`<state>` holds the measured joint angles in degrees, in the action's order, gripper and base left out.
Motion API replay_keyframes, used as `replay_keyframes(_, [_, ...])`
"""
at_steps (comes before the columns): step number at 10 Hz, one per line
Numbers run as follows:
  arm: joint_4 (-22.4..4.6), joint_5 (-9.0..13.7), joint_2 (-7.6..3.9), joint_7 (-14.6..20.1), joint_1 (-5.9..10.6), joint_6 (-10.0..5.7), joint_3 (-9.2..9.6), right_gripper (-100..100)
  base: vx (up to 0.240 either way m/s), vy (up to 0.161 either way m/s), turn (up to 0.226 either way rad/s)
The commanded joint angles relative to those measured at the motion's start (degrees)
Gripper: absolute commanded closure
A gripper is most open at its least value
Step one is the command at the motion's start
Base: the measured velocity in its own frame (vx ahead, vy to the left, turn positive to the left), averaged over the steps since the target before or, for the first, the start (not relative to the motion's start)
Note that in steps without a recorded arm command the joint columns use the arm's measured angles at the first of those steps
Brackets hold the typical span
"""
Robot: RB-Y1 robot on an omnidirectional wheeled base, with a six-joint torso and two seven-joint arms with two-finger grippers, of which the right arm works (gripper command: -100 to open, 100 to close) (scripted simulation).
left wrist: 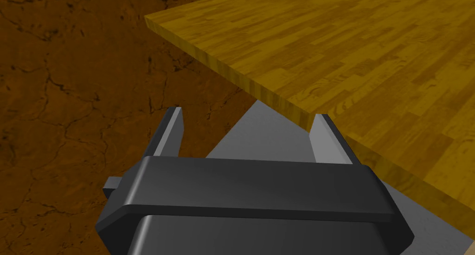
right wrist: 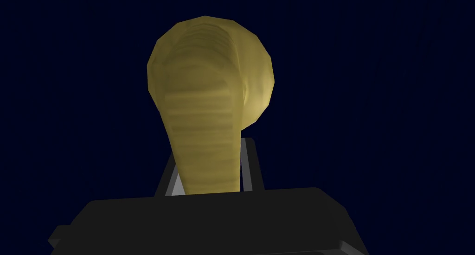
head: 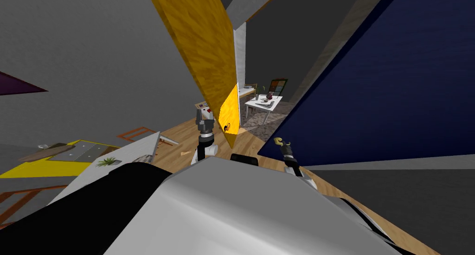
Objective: Pull the door open
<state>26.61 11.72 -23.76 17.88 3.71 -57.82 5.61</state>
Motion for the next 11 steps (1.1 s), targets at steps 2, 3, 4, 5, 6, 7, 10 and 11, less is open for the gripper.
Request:
replay_keyframes(2, [0.1,-0.5,-1.01,1.4,-1.32,-2.05,1.27,100,-0.169,-0.043,0.134])
replay_keyframes(3, [0.2,-0.9,-1.7,2.3,-2.23,-3.47,2.15,100,-0.208,-0.057,0.149])
replay_keyframes(4, [0.2,-1.2,-2.19,3.0,-2.88,-4.47,2.77,100,-0.254,-0.074,0.176])
replay_keyframes(5, [0.3,-1.4,-2.67,3.6,-3.51,-5.45,3.37,100,-0.252,-0.059,0.112])
replay_keyframes(6, [0.3,-1.7,-3.11,4.2,-4.09,-6.36,3.93,100,-0.231,-0.063,0.09])
replay_keyframes(7, [0.4,-1.9,-3.66,5.0,-4.8,-7.46,4.62,100,-0.229,-0.064,0.114])
replay_keyframes(10, [-0.8,-1.8,-4.09,5.3,-5.42,-8.81,5.04,100,-0.129,-0.039,0.076])
replay_keyframes(11, [-1.1,-1.8,-4.32,5.6,-5.78,-9.63,5.35,100,-0.23,-0.086,0.247])
